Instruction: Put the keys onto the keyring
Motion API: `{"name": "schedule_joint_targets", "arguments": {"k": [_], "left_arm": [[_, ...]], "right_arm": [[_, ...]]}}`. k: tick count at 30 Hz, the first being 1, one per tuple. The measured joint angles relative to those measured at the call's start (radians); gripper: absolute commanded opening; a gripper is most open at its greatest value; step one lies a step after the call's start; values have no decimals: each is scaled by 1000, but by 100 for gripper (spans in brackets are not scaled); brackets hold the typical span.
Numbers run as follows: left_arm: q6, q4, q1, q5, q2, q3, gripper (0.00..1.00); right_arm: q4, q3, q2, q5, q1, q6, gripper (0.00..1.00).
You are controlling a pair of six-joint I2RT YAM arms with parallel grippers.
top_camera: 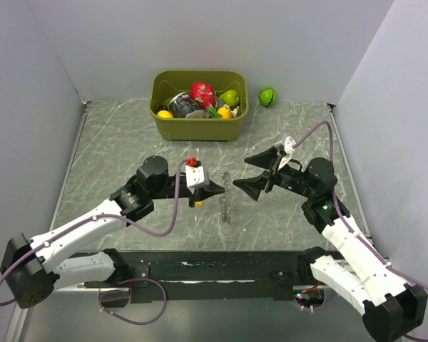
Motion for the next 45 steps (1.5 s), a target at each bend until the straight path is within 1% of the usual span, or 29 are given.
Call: {"name": "schedule_joint_targets", "arguments": {"k": [3, 7, 16, 21, 25, 29, 40, 45], "left_arm": [[-58, 0, 0, -8, 35, 4, 1], [-135, 0, -3, -61, 56, 5, 1], [-309, 13, -4, -252, 64, 25, 1], [-391, -39, 19, -335, 82, 77, 1], [-425, -98, 84, -303, 83, 123, 1], [-449, -98, 142, -251, 69, 124, 1], [-459, -105, 156, -230, 16, 108, 1], [-462, -121, 186, -227, -18, 97, 1]], "right_arm": [[-6, -1, -1, 0, 0, 0, 100], [-14, -3, -3, 1, 0, 0, 100], [-20, -3, -3, 12, -1, -1, 99], [-20, -3, -2, 19, -1, -1, 99], [-20, -3, -1, 19, -3, 0, 99], [-20, -3, 5, 19, -5, 0, 99], [-19, -4, 27, 19, -5, 3, 99], [-20, -4, 58, 30, -5, 4, 99]]}}
